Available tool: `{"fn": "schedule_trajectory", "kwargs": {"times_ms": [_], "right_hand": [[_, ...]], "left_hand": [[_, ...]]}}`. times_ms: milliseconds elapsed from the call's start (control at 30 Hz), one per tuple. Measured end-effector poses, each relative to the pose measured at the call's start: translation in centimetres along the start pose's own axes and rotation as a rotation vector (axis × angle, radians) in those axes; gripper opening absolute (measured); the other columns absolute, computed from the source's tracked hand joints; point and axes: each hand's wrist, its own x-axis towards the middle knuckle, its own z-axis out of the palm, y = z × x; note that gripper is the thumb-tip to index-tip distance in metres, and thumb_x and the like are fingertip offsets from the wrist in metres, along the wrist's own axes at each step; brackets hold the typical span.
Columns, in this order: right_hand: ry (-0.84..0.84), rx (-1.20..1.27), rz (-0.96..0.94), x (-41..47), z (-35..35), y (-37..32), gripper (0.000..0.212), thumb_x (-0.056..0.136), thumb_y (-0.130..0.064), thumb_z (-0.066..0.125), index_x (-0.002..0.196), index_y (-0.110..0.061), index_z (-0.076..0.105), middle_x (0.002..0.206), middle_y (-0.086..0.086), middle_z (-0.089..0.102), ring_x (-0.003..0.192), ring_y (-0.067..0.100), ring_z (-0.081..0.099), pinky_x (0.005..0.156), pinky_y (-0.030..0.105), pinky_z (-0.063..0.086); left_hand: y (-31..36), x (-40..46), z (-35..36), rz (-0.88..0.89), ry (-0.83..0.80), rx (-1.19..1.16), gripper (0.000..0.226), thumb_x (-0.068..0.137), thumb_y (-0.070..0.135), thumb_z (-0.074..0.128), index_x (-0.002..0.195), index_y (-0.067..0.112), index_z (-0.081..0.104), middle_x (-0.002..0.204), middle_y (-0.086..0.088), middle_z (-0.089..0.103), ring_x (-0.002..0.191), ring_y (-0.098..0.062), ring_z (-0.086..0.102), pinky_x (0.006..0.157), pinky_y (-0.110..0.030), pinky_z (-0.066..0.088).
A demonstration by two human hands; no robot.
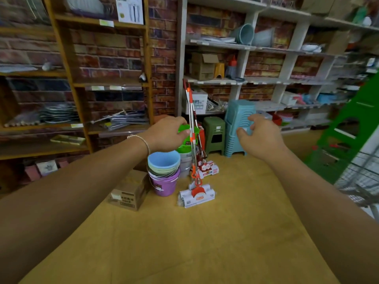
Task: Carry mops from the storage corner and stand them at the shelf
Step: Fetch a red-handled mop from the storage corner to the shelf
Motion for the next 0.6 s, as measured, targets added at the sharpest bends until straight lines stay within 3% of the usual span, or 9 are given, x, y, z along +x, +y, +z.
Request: {"fn": "schedule_trajectory", "kwargs": {"times_ms": [200,600], "right_hand": [[-0.003,0.011,-0.015,7.3,2.7,2.3,0.058,0.095,-0.038,0.059,0.143,-0.009,0.045,0.13,0.017,0.059,0.118,0.034,0.057,0.089,0.038,0.048],[-0.007,-0.034,0.021,18.7,8.4,5.5,0.06,0.093,-0.042,0.059,0.143,-0.01,0.046,0.13,0.016,0.06,0.118,0.034,0.058,0.092,0.041,0.052]], "left_hand": [[0.1,8.4,1.8,0.035,0.006,-0.011,0.048,0.101,0.037,0.045,0.14,0.01,0.044,0.14,-0.013,0.051,0.128,-0.028,0.047,0.103,-0.035,0.038],[-3.6,22.5,7.6,0.106,-0.07,-0.01,0.049,0.101,0.038,0.044,0.14,0.008,0.044,0.135,-0.015,0.052,0.124,-0.029,0.048,0.098,-0.033,0.038]]}}
